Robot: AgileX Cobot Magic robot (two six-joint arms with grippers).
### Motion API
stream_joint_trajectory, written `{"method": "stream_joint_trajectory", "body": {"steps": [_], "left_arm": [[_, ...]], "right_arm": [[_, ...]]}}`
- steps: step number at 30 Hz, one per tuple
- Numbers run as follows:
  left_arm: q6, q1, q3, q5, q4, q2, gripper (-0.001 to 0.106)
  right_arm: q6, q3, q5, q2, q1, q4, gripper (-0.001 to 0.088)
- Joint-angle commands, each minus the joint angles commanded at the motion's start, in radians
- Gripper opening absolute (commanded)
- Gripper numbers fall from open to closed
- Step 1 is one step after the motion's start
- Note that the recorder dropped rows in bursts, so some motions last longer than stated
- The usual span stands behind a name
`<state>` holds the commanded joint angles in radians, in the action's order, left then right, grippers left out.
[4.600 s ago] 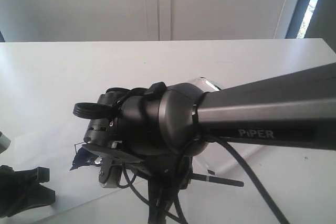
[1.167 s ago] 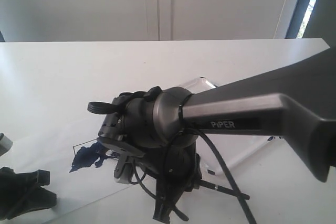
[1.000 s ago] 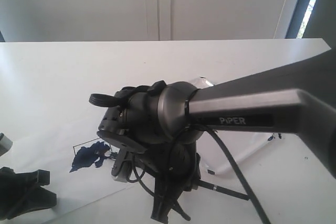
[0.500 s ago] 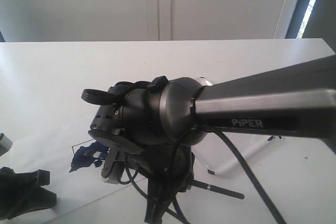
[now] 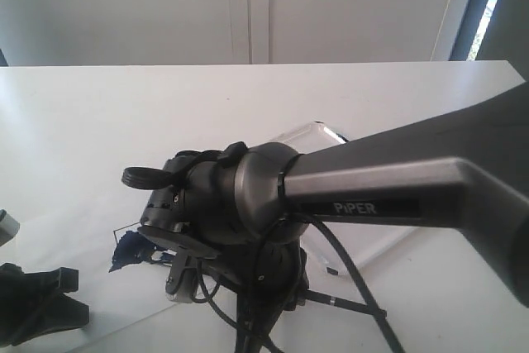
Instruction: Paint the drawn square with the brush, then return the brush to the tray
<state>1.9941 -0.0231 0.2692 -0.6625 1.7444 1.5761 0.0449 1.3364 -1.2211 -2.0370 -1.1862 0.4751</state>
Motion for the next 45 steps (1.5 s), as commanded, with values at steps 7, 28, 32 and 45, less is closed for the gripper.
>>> {"method": "stream_joint_trajectory", "body": {"steps": [7, 28, 32, 45], "left_arm": [[0.000, 0.000, 0.000, 0.000, 0.000, 0.000, 0.000], [0.002, 0.000, 0.000, 0.000, 0.000, 0.000, 0.000], [0.002, 0.000, 0.000, -0.002, 0.000, 0.000, 0.000], [0.002, 0.000, 0.000, -0.026, 0.000, 0.000, 0.000]], "right_arm": [[0.012, 0.000, 0.000, 0.000, 0.003, 0.040, 0.0000], [0.012, 0.093, 0.000, 0.073, -0.019, 0.028, 0.0000], [0.012, 0.143, 0.000, 0.060, -0.023, 0.010, 0.0000], [0.008, 0.167, 0.000, -0.062, -0.023, -0.031, 0.0000]]}}
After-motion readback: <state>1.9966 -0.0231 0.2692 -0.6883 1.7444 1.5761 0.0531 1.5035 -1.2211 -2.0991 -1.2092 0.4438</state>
